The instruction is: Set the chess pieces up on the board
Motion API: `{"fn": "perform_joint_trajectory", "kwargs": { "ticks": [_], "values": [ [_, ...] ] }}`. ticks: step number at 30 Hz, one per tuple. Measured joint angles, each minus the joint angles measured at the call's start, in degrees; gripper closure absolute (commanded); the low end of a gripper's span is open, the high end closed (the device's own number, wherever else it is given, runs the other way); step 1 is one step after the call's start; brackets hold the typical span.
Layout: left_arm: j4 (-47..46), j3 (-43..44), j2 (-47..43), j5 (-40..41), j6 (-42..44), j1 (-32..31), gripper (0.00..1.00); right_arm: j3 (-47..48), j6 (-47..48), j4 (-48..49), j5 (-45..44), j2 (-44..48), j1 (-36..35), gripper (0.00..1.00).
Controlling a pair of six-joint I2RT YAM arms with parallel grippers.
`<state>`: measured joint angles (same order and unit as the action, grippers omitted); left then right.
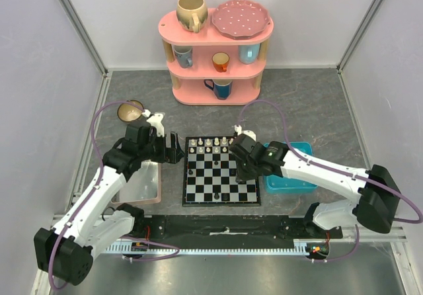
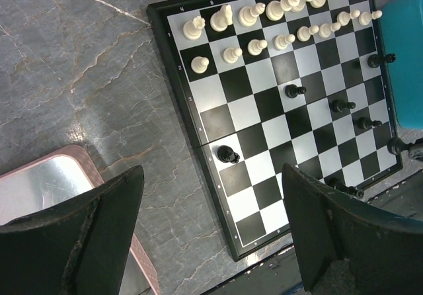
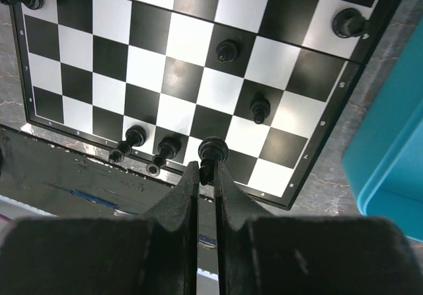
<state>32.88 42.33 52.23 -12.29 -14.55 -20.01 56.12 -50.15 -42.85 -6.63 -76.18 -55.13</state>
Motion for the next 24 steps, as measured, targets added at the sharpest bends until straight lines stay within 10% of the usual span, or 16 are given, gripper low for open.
{"fn": "perform_joint_trajectory", "kwargs": {
  "ticks": [24],
  "values": [
    [0.0, -0.15, 0.66, 0.0, 0.0, -0.24, 0.09, 5.75, -3.48, 0.37, -8.07, -8.92, -10.03, 1.0]
  ]
}}
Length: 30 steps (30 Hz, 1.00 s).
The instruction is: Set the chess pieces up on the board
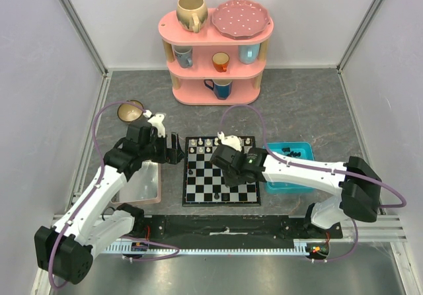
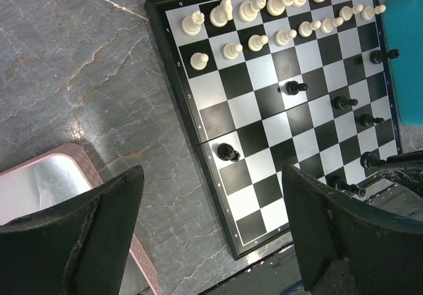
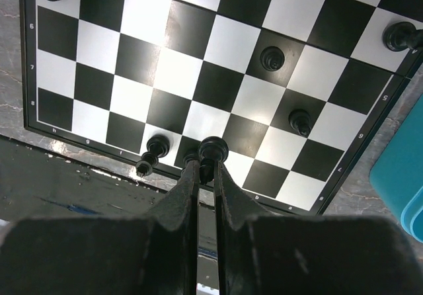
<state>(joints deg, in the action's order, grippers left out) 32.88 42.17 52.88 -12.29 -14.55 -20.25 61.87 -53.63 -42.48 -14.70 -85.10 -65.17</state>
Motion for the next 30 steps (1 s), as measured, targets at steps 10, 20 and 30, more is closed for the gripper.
{"fn": "perform_joint_trajectory", "kwargs": {
  "ticks": [10, 20, 30],
  "values": [
    [0.0, -0.09, 0.35, 0.07, 0.0, -0.44, 0.09, -4.39, -1.36, 0.5, 1.46, 0.52, -0.15, 1.0],
    [0.0, -0.13, 0.76, 0.11, 0.0, -0.9, 0.09, -8.15, -2.36, 0.83, 3.1, 1.18, -0.35, 1.0],
    [0.0, -0.15, 0.76, 0.11, 0.0, -0.9, 0.09, -8.26, -2.36, 2.82, 5.81, 1.16, -0.48, 1.0]
  ]
}}
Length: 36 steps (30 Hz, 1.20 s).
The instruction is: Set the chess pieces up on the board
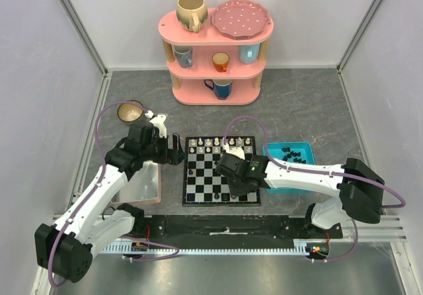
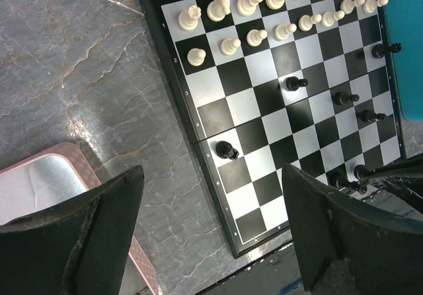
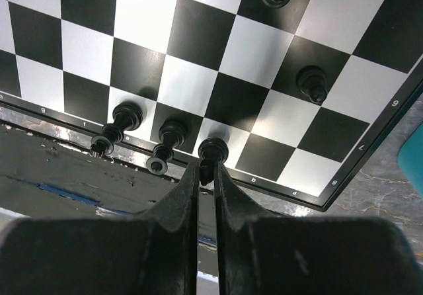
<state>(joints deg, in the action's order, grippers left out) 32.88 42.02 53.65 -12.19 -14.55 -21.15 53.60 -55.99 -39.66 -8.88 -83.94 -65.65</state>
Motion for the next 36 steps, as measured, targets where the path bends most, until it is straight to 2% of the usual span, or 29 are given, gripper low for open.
{"fn": "perform_joint_trajectory", "kwargs": {
  "ticks": [8, 18, 32, 36],
  "values": [
    [0.0, 0.0, 0.0, 0.0, 0.0, -0.22, 0.09, -0.68, 0.0, 0.17, 0.66, -0.02, -0.5, 1.0],
    [0.0, 0.0, 0.0, 0.0, 0.0, -0.28, 0.09, -0.76, -0.48, 0.17, 0.42, -0.02, -0.63, 0.8],
    [0.0, 0.0, 0.0, 0.0, 0.0, -0.48, 0.09, -1.46, -1.09, 0.28, -0.17, -0.02, -0.63, 0.66],
    [0.0, 0.0, 0.0, 0.0, 0.0, -0.48, 0.09, -1.46, -1.22, 0.33, -0.33, 0.11, -0.63, 0.57]
  ]
}}
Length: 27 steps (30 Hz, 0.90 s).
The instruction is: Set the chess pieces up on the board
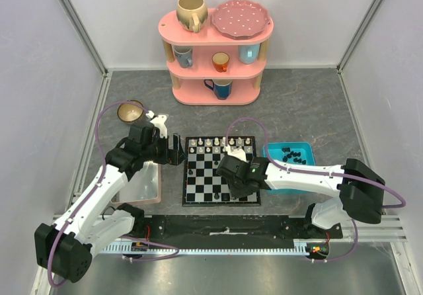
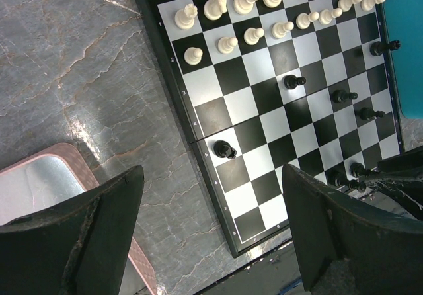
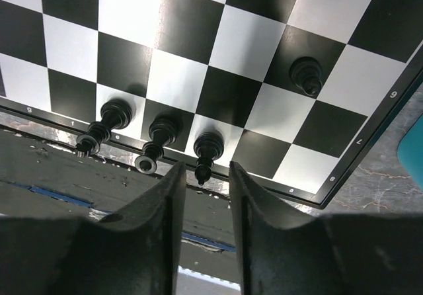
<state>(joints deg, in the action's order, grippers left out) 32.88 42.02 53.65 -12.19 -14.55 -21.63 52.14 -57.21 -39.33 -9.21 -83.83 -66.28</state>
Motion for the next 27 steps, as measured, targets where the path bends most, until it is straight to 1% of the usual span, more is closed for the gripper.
{"fn": "perform_joint_trajectory", "kwargs": {
  "ticks": [4, 9, 12, 13, 14, 15, 19, 20, 22, 23, 27],
  "values": [
    [0.0, 0.0, 0.0, 0.0, 0.0, -0.02, 0.09, 0.02, -0.17, -0.07, -0.85, 1.66, 0.0, 0.52],
    [0.0, 0.0, 0.0, -0.02, 0.0, 0.0, 0.09, 1.92, -0.15, -1.2, -2.82, 4.15, 0.46, 0.52],
    [0.0, 0.0, 0.0, 0.0, 0.0, -0.02, 0.09, 3.1, 0.37, -1.95, -3.85, 5.62, 2.34, 0.52],
    [0.0, 0.0, 0.0, 0.0, 0.0, -0.02, 0.09, 3.17, 0.9, -2.21, -4.13, 6.47, 3.67, 0.52],
    [0.0, 0.0, 0.0, -0.02, 0.0, -0.02, 0.09, 3.17, 1.42, -2.6, -4.66, 7.43, 5.09, 0.49],
    [0.0, 0.0, 0.0, -0.02, 0.0, -0.02, 0.09, 3.17, 2.01, -3.1, -5.22, 8.61, 7.06, 0.48],
    [0.0, 0.0, 0.0, -0.02, 0.0, -0.07, 0.09, 2.71, 5.97, -4.07, -7.87, 14.82, 16.46, 0.41],
    [0.0, 0.0, 0.02, -0.02, 0.0, -0.11, 0.09, 2.62, 7.41, -4.46, -8.72, 16.59, 18.99, 0.41],
    [0.0, 0.0, 0.11, -0.02, 0.0, -0.11, 0.09, 2.6, 9.86, -5.25, -10.88, 19.69, 23.87, 0.41],
    [0.0, 0.0, 0.17, -0.02, 0.02, -0.11, 0.09, 2.51, 11.02, -5.42, -11.45, 20.65, 25.9, 0.43],
    [-0.02, 0.0, 0.2, -0.04, 0.02, -0.15, 0.09, 0.59, 15.37, -5.2, -11.58, 21.64, 35.5, 0.5]
  ]
}}
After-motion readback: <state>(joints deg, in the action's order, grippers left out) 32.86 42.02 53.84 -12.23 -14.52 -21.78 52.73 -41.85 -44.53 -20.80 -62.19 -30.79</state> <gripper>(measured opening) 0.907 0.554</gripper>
